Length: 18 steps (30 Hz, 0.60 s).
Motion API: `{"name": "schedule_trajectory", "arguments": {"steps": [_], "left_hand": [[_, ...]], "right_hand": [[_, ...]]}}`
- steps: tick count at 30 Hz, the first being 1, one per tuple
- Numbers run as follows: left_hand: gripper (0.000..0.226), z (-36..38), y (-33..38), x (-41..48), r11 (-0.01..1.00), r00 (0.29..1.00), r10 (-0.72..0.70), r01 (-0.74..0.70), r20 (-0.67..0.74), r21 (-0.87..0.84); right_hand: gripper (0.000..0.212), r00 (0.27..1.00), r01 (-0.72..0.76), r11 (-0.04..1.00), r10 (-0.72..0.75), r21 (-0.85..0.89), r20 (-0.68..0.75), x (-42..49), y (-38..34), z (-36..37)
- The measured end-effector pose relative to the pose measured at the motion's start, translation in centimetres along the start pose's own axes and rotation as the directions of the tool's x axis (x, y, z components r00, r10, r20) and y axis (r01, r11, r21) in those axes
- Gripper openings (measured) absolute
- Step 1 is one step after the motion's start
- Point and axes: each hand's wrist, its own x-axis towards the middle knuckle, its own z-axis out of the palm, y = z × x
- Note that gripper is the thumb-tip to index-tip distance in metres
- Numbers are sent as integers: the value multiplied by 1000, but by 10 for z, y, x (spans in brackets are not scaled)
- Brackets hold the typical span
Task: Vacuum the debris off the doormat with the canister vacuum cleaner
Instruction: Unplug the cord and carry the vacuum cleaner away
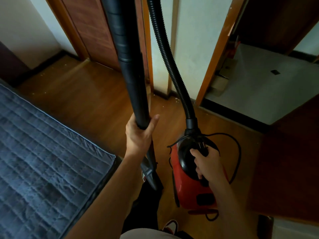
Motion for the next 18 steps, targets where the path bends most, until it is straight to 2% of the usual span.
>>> {"name": "schedule_trajectory", "arguments": {"steps": [3,10,18], "left_hand": [[22,1,-12,39,1000,1000,-18,18,-23,-7],[26,-7,-47,158,996,995,-58,52,-78,-71],[26,-36,-75,263,992,987,-39,20,-158,-123]], "right_hand": [[28,1000,-7,1000,7,-1,18,37,-21,17],[22,997,7,996,0,-93,75,133,-88,78],[25,982,89,985,-62,-147,181,215,-165,156]]}}
